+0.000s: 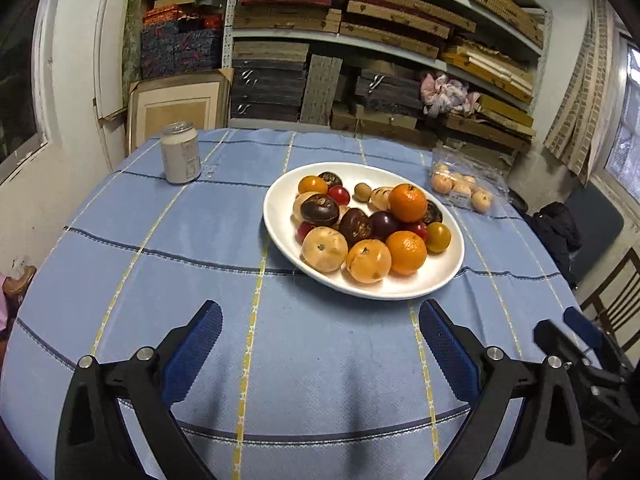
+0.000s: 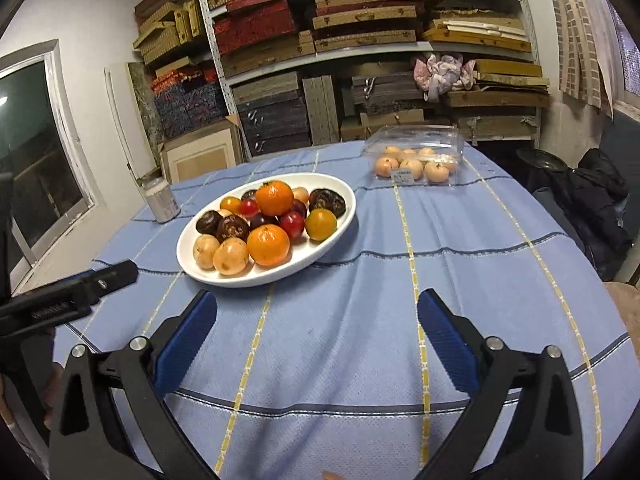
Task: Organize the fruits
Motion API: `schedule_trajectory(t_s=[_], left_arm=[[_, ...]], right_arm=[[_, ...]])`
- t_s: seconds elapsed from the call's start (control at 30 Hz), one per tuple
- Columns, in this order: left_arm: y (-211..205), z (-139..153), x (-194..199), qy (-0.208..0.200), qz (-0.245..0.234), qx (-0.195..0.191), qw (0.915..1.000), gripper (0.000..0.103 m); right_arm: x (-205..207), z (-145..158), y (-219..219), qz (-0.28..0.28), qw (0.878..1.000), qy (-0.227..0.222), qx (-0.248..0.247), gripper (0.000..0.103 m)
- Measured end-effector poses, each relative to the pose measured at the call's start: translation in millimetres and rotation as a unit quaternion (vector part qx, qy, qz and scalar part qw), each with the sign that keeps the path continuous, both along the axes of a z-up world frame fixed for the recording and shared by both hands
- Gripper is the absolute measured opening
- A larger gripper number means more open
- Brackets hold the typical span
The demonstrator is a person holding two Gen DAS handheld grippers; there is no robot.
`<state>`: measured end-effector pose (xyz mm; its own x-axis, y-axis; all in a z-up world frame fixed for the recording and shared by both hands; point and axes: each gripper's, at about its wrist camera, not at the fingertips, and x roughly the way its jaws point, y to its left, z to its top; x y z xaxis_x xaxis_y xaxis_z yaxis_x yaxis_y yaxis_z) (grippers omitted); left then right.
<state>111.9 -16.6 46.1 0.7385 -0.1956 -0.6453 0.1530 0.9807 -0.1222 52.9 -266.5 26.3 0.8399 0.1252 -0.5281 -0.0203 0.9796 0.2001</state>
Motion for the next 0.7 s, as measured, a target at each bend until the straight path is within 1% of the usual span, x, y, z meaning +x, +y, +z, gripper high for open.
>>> schedule_trajectory(t_s=[0.07,0.13,0.27,0.37,0.5,0.6,0.7], left_arm=[[-2.1,0.8,-3.1,-0.022,0.011,0.023,0.9995,0.099],[-6.0,-0.1,-3.8,-0.028,0.013,0.044,0.9986,0.099],[-8.7,-0.5,-6.1,-0.039,0.012,0.056,0.9976,0.099],[-9.0,1.1,-7.7,-0.042,0.013,0.056,0.9974,0.099],[-7.9,-1.1,-5.3,-0.024,0.009,0.043,0.9987,0.099],[-10.0,-3.3,-5.4,-0.025,0.009,0.053,0.9982,0.099],[-11.2,-2.9,-6.4,-0.027,0.007,0.055,0.9981,0.099]], right_arm=[[2.7,-1.6,0.8,0.002,1.000,0.007,-0.001,0.099],[4.9,-2.0,0.9,0.003,1.000,0.009,-0.002,0.099],[5.0,-2.4,0.7,0.004,1.000,0.009,-0.002,0.099],[6.9,-1.1,0.6,0.003,1.000,0.010,0.000,0.099],[8.1,0.3,1.0,0.004,1.000,0.008,0.001,0.099],[8.6,0.4,2.6,0.007,1.000,0.009,0.000,0.099],[9.0,0.9,2.0,0.008,1.000,0.008,-0.001,0.099]])
